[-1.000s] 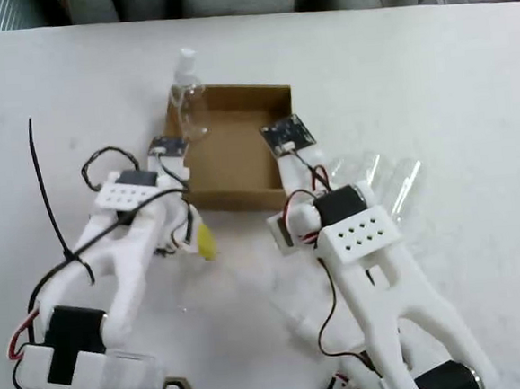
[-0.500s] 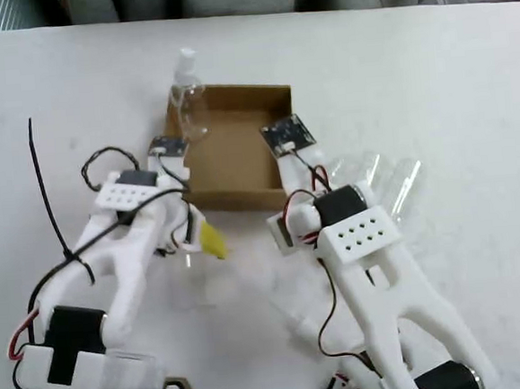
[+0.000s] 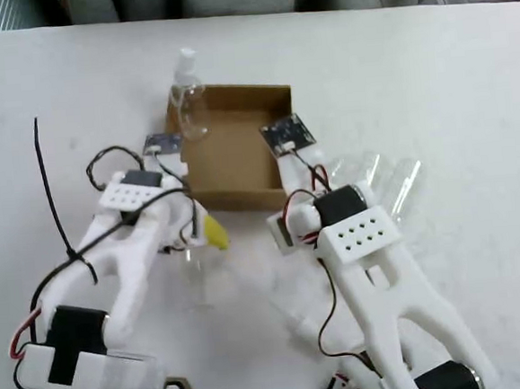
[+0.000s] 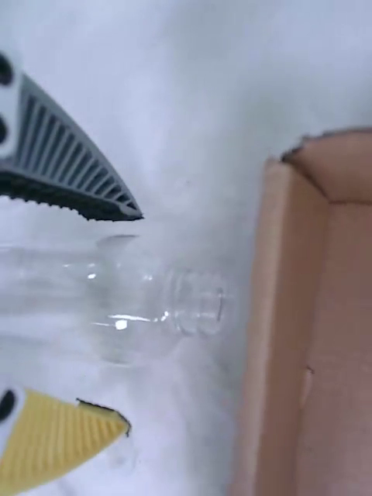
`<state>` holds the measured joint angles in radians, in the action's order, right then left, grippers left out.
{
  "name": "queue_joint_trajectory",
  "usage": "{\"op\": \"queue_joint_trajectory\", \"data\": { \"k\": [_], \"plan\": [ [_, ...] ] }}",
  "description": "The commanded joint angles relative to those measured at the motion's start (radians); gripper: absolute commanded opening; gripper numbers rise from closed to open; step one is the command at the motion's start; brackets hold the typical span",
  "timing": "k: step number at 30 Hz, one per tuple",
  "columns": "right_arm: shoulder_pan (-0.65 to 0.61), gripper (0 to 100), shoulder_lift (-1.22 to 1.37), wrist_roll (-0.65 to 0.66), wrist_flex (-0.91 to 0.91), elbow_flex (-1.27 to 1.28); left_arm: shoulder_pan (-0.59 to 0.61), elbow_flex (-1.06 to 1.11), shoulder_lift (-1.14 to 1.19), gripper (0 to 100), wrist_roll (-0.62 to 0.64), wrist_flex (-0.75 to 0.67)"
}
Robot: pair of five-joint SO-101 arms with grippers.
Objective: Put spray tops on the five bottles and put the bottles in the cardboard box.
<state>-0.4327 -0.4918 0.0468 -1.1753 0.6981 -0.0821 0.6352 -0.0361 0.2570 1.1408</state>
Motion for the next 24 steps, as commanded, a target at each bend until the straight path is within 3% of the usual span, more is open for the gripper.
{"op": "queue_joint_trajectory", "data": {
  "k": [1, 20, 24],
  "plan": [
    [0.008, 27.9, -0.035, 0.011, 0.018, -0.005, -0.015, -0.014, -0.048, 37, 0.034, 0.014],
    [0.008, 27.9, -0.035, 0.011, 0.018, -0.005, -0.039, -0.005, -0.044, 37, 0.034, 0.008],
    [0.008, 27.9, -0.035, 0.011, 0.018, -0.005, -0.039, -0.049, 0.053, 37, 0.038, 0.012]
  ]
}}
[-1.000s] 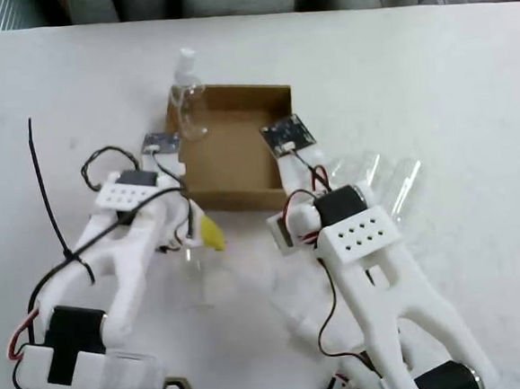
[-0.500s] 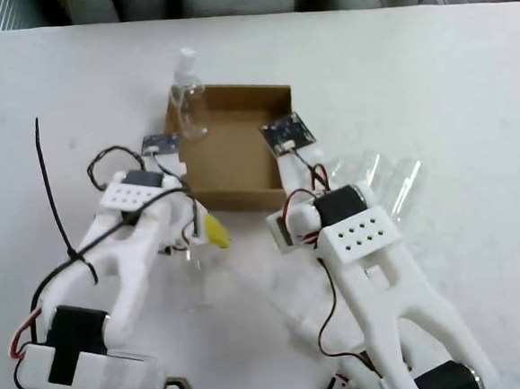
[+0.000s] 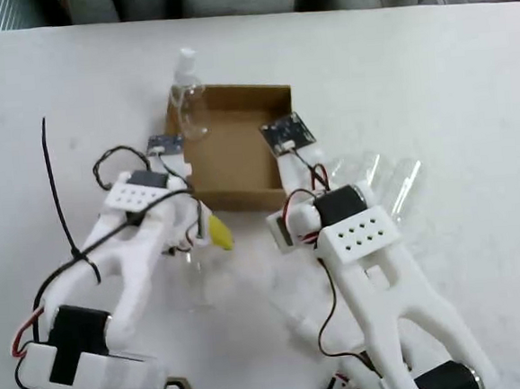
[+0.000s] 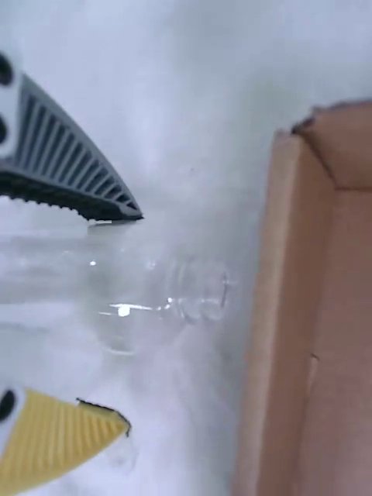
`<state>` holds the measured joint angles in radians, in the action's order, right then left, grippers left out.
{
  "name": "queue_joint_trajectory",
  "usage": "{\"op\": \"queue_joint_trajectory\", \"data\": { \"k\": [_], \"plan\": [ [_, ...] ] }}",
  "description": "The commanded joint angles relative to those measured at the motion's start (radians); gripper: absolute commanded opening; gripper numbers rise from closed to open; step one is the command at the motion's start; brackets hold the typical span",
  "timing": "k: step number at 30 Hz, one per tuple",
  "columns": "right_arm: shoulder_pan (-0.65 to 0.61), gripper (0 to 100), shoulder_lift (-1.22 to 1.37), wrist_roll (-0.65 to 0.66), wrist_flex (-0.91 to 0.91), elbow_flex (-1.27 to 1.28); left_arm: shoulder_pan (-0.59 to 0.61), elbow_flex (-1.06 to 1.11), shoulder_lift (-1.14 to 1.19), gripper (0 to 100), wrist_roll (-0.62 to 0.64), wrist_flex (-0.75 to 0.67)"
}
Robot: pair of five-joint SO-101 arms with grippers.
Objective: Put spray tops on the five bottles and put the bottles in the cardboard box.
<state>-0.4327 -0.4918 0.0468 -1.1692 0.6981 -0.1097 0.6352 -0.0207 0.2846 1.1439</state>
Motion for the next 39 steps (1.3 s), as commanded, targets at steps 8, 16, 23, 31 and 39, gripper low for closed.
{"op": "queue_joint_trajectory", "data": {
  "k": [8, 16, 23, 31, 39],
  "plan": [
    [0.025, 27.9, -0.035, 0.011, 0.012, -0.005, 0.03, -0.186, 0.168, 37, 0.005, 0.115],
    [0.035, 27.9, -0.035, 0.011, 0.013, -0.005, 0.024, -0.166, 0.171, 37, 0.011, 0.087],
    [0.035, 27.9, -0.035, 0.011, 0.013, -0.005, 0.024, -0.146, 0.166, 37, 0.012, 0.077],
    [0.035, 27.9, -0.035, 0.011, 0.013, -0.005, -0.004, -0.14, 0.166, 3, -0.097, 0.008],
    [0.035, 27.9, -0.035, 0.011, 0.013, -0.005, 0.005, -0.14, 0.165, 2, -0.178, 0.005]
  ]
}}
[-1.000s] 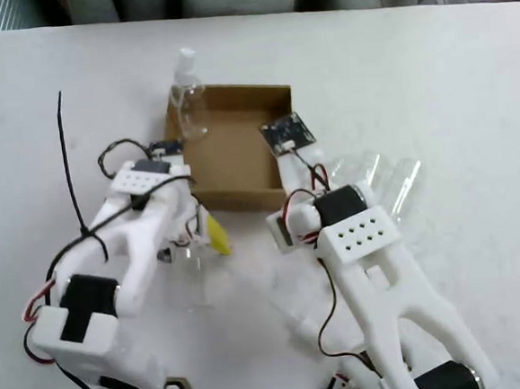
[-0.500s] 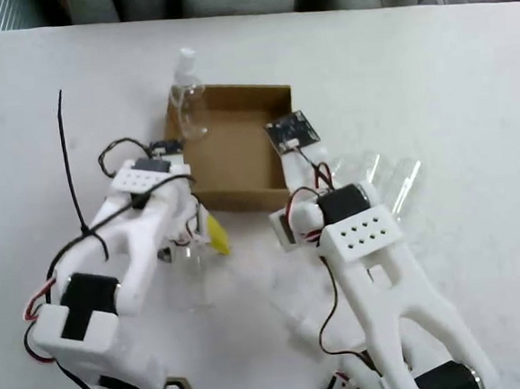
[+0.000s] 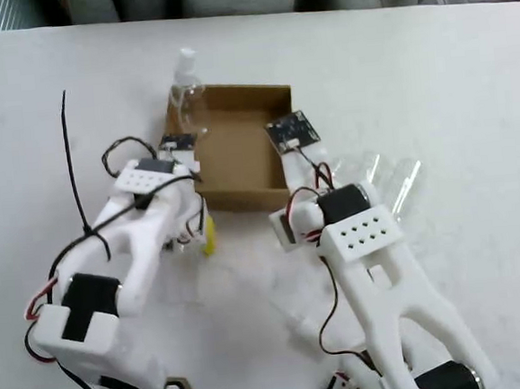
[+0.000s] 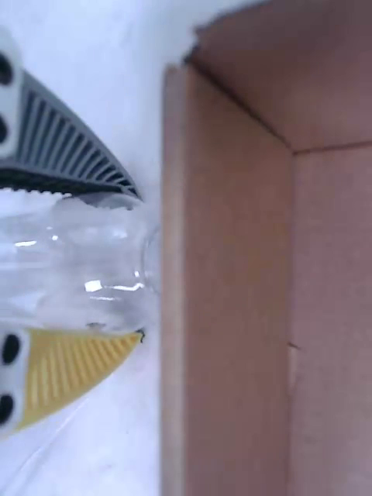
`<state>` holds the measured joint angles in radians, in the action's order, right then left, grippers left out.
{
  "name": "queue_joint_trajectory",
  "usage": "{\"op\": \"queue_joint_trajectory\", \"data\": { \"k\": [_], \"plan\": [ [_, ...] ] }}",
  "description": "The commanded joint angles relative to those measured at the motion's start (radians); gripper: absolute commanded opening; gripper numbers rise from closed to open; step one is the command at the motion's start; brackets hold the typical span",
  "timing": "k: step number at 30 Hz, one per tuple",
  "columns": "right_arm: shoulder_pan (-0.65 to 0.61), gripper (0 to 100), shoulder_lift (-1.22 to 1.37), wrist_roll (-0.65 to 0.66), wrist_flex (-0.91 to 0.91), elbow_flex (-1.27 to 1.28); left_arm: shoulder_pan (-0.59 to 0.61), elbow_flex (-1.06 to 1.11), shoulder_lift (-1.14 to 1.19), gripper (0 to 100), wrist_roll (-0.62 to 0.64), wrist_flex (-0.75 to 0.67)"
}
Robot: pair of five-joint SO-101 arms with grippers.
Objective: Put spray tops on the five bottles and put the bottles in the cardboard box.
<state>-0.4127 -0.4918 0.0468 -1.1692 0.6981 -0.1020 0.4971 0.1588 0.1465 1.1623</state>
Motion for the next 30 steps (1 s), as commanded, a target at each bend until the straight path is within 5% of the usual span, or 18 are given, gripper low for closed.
{"op": "queue_joint_trajectory", "data": {
  "k": [1, 13, 21, 26, 30],
  "plan": [
    [0.015, 27.9, -0.035, 0.011, 0.013, -0.005, -0.002, -0.002, -0.016, 2, -0.054, -0.008],
    [0.093, 27.9, -0.041, 0.009, 0.001, -0.005, 0.074, 0.206, -0.312, 2, -0.064, -0.144],
    [0.101, 27.9, -0.045, 0.028, -0.228, -0.005, 0.125, 0.264, -0.369, 2, -0.066, -0.233],
    [0.101, 26.1, -0.093, 0.279, -0.389, -0.003, 0.16, 0.265, -0.366, 2, -0.126, -0.272],
    [0.09, 14.9, -0.194, 0.542, -0.398, 0.089, 0.156, 0.307, -0.364, 2, -0.186, -0.327]
  ]
}}
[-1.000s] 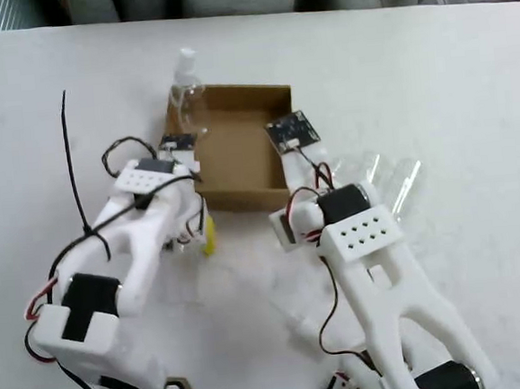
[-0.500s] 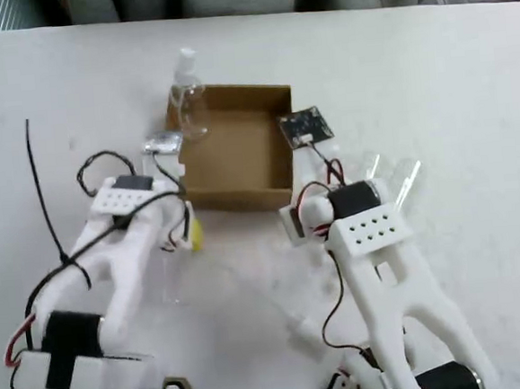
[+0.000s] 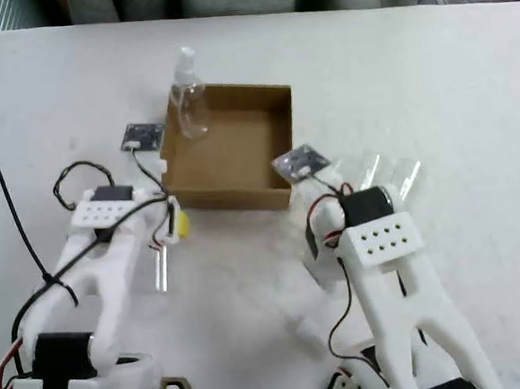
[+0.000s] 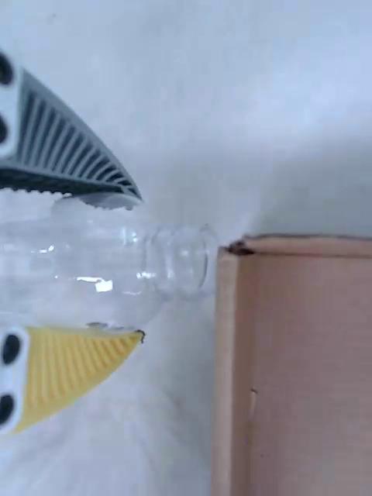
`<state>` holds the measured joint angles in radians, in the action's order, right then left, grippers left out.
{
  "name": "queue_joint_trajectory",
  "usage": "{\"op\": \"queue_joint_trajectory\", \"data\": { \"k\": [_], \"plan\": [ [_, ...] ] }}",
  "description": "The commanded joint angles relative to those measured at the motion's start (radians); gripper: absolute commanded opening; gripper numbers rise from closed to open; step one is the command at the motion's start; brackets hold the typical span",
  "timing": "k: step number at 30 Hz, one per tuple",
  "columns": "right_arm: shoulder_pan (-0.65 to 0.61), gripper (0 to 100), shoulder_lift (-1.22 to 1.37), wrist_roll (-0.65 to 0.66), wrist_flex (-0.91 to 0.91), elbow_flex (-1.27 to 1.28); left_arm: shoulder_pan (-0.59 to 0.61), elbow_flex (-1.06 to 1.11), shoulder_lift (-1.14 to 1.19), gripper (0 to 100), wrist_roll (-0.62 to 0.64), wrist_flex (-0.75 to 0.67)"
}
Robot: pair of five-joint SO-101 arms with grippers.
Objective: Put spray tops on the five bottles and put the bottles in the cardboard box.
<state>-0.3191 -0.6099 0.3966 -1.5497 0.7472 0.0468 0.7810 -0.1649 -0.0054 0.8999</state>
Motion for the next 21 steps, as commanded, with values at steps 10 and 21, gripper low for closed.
{"op": "queue_joint_trajectory", "data": {
  "k": [10, 21],
  "plan": [
    [-0.251, 10.9, -0.351, 0.512, 0.07, 0.347, 0.005, 0.035, -0.041, 2, -0.034, -0.103],
    [-0.392, 23.8, -0.272, 0.529, 0.156, 0.43, 0.008, 0.037, -0.041, 2, -0.034, -0.109]
  ]
}}
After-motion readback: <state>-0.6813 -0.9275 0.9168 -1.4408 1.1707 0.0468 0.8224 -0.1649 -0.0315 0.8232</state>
